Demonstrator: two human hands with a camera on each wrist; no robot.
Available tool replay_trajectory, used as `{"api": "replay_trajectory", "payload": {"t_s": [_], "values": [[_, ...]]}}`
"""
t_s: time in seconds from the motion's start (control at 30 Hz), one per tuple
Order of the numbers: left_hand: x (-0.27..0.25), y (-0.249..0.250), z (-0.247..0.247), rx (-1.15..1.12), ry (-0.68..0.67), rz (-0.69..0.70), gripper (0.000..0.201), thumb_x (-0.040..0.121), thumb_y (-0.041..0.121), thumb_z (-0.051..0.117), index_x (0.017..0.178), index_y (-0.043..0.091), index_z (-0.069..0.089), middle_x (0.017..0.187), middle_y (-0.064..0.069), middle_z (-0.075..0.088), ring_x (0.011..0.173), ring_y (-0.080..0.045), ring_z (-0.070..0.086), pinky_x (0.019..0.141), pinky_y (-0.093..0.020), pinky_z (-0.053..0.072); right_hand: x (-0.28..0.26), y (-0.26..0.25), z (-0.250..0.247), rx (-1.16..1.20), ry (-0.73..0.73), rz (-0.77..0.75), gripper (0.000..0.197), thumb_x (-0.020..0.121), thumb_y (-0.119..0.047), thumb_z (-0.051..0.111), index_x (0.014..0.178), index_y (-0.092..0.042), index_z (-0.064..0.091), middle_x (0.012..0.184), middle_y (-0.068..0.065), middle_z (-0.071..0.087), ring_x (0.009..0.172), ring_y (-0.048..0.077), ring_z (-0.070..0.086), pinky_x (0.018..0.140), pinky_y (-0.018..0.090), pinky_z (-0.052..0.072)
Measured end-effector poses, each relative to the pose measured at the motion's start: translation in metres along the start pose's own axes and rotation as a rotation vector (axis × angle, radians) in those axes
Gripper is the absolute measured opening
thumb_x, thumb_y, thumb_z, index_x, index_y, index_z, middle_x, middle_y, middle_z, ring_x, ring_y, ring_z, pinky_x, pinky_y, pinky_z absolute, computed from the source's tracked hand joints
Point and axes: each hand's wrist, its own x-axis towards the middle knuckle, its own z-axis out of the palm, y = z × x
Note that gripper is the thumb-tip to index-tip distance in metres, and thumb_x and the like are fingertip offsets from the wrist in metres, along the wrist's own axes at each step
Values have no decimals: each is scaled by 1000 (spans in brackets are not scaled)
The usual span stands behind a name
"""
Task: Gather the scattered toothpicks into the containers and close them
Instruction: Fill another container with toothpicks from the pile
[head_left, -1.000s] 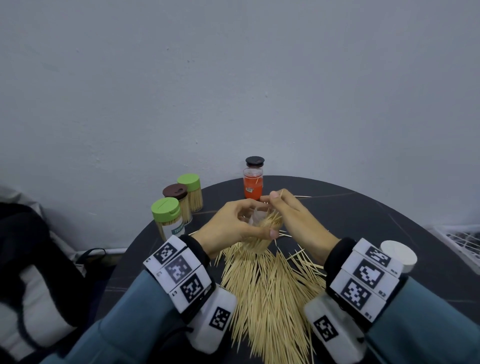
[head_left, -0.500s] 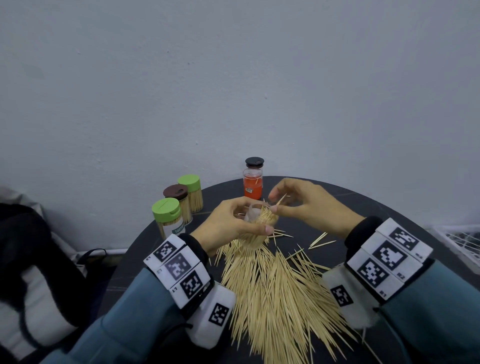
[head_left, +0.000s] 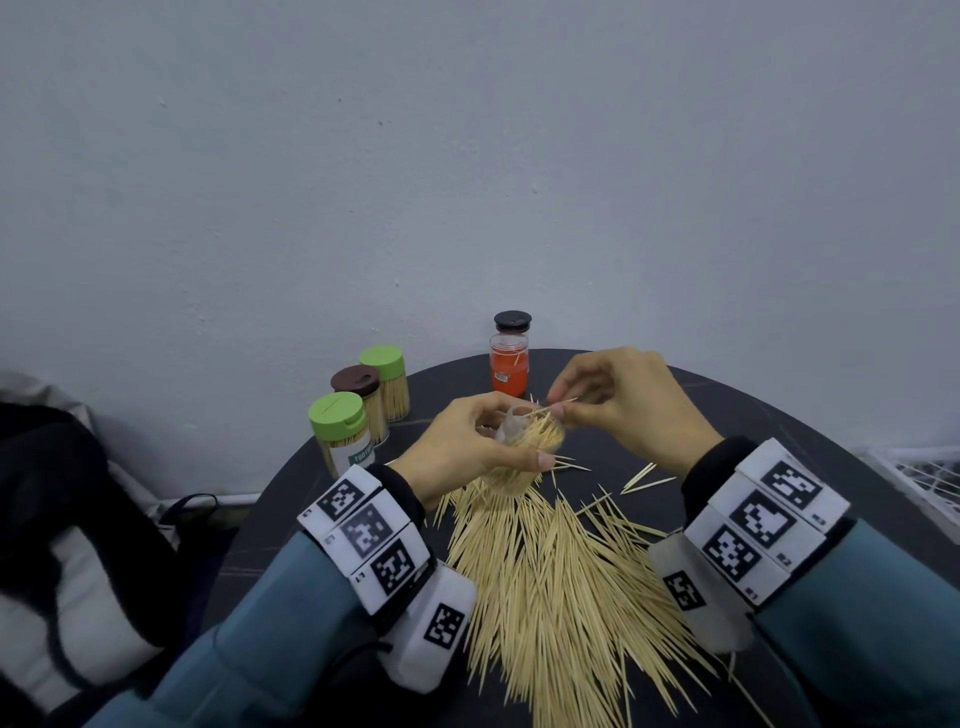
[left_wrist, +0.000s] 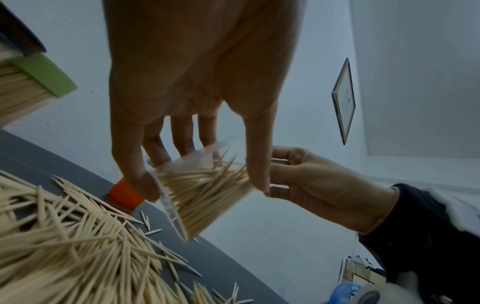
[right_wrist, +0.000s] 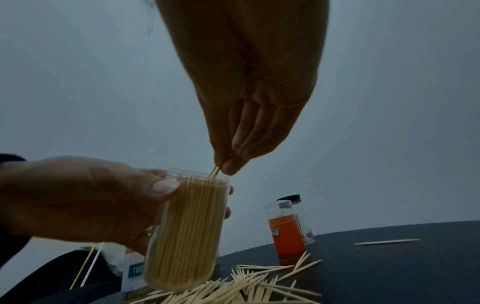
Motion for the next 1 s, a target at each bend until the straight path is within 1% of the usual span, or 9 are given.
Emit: {"api": "replay_trajectory", "payload": {"t_s": [0.17, 0.37, 0.53, 0.6, 0.67, 0.73, 0.83, 0.9, 1.0], "values": [[1, -1, -1, 22, 0, -5, 55, 59, 23, 90, 109, 26, 67, 107, -4, 68, 105, -22, 61, 93, -41, 51, -2, -6, 0, -69, -94, -37, 8, 74, -16, 77, 74, -19, 69, 69, -9, 68, 64, -7, 60, 59, 2, 42], [-1, 1, -3, 37, -10, 2, 53, 62, 21, 87, 110, 24, 66, 110, -4, 67, 105, -21, 62, 91, -39, 52, -1, -7, 0, -160, -118, -51, 4, 75, -22, 75, 74, -25, 72, 71, -11, 67, 65, -2, 57, 60, 4, 40], [-1, 0, -1, 77, -10, 14, 57, 57, 31, 90, 109, 27, 66, 107, -1, 67, 104, -19, 62, 95, -44, 50, 2, 2, 2, -287, -55, -16, 8, 79, -19, 72, 86, -21, 76, 84, -7, 70, 78, 3, 58, 73, 14, 47], [0, 0, -1, 100, -7, 18, 62, 50, 40, 89, 107, 31, 66, 108, 1, 68, 104, -18, 62, 95, -44, 50, 1, 0, 3, -293, -84, -36, 12, 81, -17, 69, 91, -21, 75, 85, -11, 66, 78, 1, 56, 71, 6, 42], [1, 0, -3, 118, 2, 28, 58, 55, 33, 90, 108, 30, 66, 108, 2, 67, 105, -16, 61, 94, -43, 51, 1, -4, 3, -284, -97, -35, 11, 81, -16, 70, 89, -21, 74, 82, -10, 65, 72, -2, 56, 65, 3, 41], [1, 0, -4, 160, 34, 56, 54, 60, 27, 89, 109, 29, 65, 108, 5, 67, 104, -12, 60, 92, -35, 50, 1, -5, 3, -284, -60, -22, 8, 79, -17, 73, 79, -24, 68, 74, -10, 65, 68, -4, 58, 64, 6, 44], [-2, 4, -5, 221, 75, 121, 55, 59, 22, 89, 108, 30, 66, 105, 9, 67, 101, -4, 59, 81, -15, 46, 1, -2, 4, -347, -25, -21, 14, 79, -21, 73, 72, -27, 62, 71, -10, 63, 70, 3, 60, 70, 25, 53], [-3, 5, -5, 231, 97, 159, 57, 57, 18, 90, 108, 30, 67, 102, 9, 68, 97, -4, 62, 81, -17, 50, -1, -1, 5, -374, -36, -16, 12, 80, -22, 71, 74, -26, 62, 73, -7, 63, 72, 7, 60, 72, 30, 54], [-3, 5, -6, 267, 135, 209, 58, 54, 16, 91, 106, 28, 69, 98, 9, 70, 94, -7, 63, 81, -25, 52, -2, -3, 6, -376, -55, -22, 4, 81, -23, 70, 79, -23, 66, 75, -7, 64, 72, 6, 59, 71, 27, 52]]}}
